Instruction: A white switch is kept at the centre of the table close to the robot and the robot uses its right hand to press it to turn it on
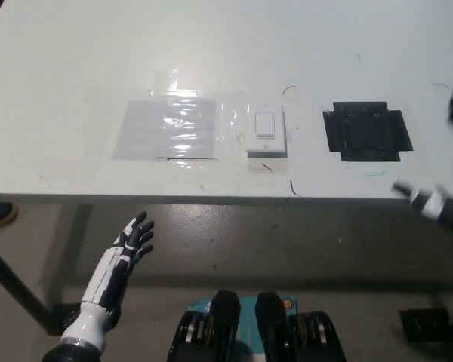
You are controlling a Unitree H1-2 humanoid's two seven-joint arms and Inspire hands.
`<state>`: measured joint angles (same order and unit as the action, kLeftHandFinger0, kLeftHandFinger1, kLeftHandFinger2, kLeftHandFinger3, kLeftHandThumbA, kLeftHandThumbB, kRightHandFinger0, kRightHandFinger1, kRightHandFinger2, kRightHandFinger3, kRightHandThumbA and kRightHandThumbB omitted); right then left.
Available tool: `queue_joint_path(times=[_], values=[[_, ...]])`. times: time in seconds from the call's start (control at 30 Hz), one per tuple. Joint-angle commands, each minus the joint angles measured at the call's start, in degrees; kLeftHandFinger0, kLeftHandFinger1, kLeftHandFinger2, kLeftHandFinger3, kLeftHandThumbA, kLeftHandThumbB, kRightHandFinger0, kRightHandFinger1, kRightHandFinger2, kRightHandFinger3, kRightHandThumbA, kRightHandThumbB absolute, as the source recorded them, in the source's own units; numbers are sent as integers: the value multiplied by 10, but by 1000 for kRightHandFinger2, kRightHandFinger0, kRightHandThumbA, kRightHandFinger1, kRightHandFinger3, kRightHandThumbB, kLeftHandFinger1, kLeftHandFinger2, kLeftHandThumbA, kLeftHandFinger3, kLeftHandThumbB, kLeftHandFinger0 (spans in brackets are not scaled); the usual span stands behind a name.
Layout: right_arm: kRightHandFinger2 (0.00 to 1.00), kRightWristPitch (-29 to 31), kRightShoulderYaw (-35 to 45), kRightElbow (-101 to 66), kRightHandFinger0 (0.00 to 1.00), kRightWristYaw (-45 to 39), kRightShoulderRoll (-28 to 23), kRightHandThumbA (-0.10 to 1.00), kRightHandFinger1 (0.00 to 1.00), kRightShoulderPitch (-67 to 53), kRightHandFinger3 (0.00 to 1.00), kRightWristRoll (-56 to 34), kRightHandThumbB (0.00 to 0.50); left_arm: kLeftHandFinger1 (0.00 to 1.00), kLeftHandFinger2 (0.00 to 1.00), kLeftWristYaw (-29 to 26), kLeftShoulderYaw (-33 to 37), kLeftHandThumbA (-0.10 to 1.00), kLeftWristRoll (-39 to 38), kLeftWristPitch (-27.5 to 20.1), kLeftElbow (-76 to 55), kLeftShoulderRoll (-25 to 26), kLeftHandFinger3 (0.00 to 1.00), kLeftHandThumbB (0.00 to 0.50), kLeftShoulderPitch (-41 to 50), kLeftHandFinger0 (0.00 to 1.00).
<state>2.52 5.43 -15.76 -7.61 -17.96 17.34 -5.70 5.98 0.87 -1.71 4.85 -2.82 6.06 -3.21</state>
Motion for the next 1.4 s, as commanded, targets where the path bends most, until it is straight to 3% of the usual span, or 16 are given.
queue_joint_path(times=[0.0,0.13,0.17,0.27,0.37,0.4,0.5,0.53,0.77,0.83,0.9,1.1,1.37], values=[[1000,-192,-60,-45,1000,-120,-129,1000,1000,218,1000,7,196,1000,1000,2,1,945,-2,-5,-24,-1,1000,0,-8,1000],[1000,-233,-137,44,1000,-174,-143,1000,1000,333,1000,43,270,1000,1000,0,1,957,1,-5,-27,-2,1000,0,-3,1000],[1000,-231,-146,60,1000,-179,-142,1000,1000,346,1000,44,268,1000,1000,1,1,959,-1,-7,-26,-2,1000,0,-3,1000],[1000,-207,-185,141,1000,-209,-129,1000,1000,406,1000,48,201,1000,1000,1,2,974,1,-6,-26,-2,1000,0,-2,1000],[1000,-234,-221,185,1000,-226,-119,1000,1000,445,1000,54,228,1000,1000,0,3,980,5,-2,-28,0,1000,0,-2,1000],[1000,-229,-228,196,1000,-231,-116,1000,1000,452,1000,56,201,1000,1000,0,4,989,9,0,-29,1,1000,1,-1,1000],[1000,-209,-272,256,1000,-248,-108,1000,1000,491,1000,92,254,1000,1000,1,5,989,10,5,-33,2,1000,0,-2,1000],[1000,-204,-291,279,1000,-253,-104,1000,1000,504,1000,106,246,1000,1000,1,4,987,7,7,-32,1,1000,11,-3,1000],[1000,-157,-374,380,1000,-254,-75,1000,1000,527,1000,158,245,1000,1000,1,5,988,10,-4,-28,2,1000,0,-1,1000],[1000,-134,-391,403,1000,-257,-68,1000,1000,530,1000,171,267,1000,1000,2,5,989,10,-1,-28,2,1000,0,-3,1000],[1000,-152,-411,413,1000,-256,-60,1000,1000,527,1000,192,301,1000,1000,0,4,988,10,5,-30,1,1000,20,-2,1000],[1000,-125,-440,483,1000,-247,-28,1000,1000,523,1000,230,295,1000,1000,2,1,915,3,7,-32,-1,1000,0,-4,1000],[1000,-98,-440,553,1000,-238,1,1000,1000,517,1000,256,315,1000,1000,4,5,932,9,10,-37,1,1000,0,-3,1000]])
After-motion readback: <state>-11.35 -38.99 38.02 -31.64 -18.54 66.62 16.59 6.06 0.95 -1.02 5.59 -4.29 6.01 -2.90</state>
